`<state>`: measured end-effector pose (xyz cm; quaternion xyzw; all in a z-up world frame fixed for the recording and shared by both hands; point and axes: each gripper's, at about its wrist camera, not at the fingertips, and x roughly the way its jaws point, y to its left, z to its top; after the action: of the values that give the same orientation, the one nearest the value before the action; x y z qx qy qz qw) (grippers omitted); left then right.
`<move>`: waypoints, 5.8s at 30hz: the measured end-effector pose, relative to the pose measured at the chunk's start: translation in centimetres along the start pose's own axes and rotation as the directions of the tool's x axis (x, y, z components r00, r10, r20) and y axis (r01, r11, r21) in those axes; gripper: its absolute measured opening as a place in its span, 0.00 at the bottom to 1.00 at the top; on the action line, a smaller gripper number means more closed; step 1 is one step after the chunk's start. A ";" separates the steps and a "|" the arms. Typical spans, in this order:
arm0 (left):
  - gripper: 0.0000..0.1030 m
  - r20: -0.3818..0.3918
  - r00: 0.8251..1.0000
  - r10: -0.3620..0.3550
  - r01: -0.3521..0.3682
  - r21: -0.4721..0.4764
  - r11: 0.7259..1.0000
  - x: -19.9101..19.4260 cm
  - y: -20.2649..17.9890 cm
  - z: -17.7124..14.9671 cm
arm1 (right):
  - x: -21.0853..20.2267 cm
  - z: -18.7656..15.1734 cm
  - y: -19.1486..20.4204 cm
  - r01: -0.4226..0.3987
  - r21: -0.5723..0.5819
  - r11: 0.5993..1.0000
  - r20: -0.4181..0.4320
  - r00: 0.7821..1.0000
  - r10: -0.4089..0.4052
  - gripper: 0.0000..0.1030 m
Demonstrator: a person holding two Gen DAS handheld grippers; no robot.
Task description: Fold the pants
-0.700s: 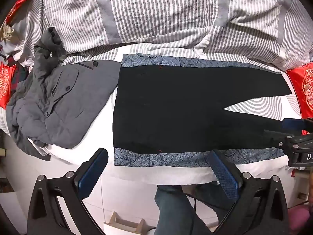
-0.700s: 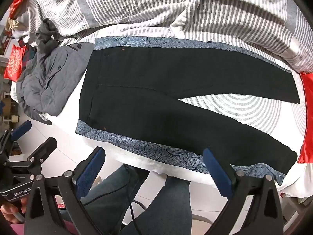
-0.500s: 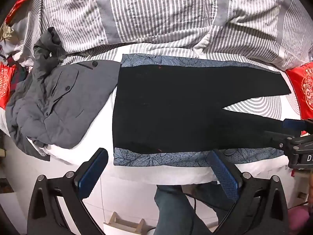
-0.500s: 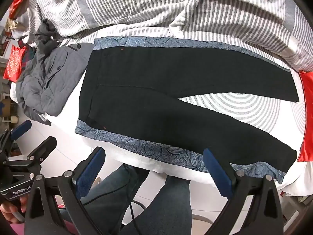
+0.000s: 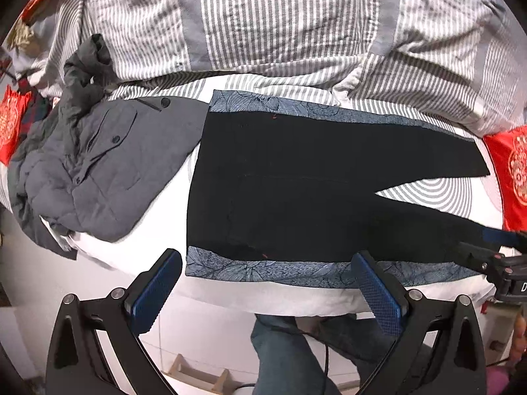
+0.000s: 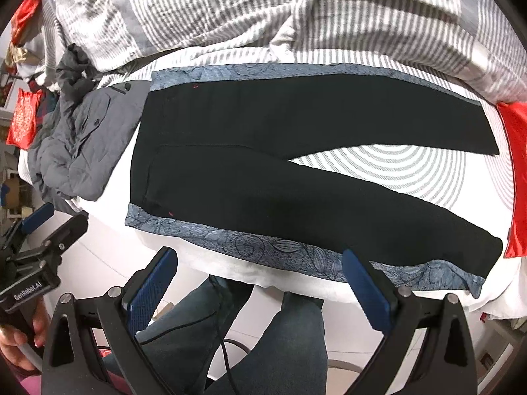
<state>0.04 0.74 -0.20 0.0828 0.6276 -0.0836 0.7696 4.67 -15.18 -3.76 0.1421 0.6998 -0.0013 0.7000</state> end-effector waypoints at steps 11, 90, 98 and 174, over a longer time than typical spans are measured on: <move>1.00 0.038 0.999 0.016 -0.015 -0.019 1.000 -0.8 -0.5 0.3 | -0.8 0.2 -0.8 0.020 -0.016 1.000 0.047 0.999 -0.019 0.98; 0.15 0.080 0.927 -0.367 0.364 -0.433 0.825 18.0 11.2 -7.1 | 19.0 -7.9 -8.0 -0.671 0.473 0.570 0.299 0.731 0.613 0.04; 0.15 0.124 0.919 -0.373 0.393 -0.337 0.856 14.0 10.4 -3.1 | 15.0 -3.8 -8.1 -0.680 0.397 0.616 0.282 0.730 0.623 0.05; 0.81 -0.025 0.988 -0.154 0.152 0.384 0.911 20.7 -22.9 5.8 | 10.1 -12.0 -26.2 -0.436 0.533 0.726 0.313 0.898 0.309 0.77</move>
<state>4.31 -23.38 -19.85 0.1827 0.6011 -0.2655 0.7313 -12.16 -35.94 -18.57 0.4897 0.5458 -0.0919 0.6736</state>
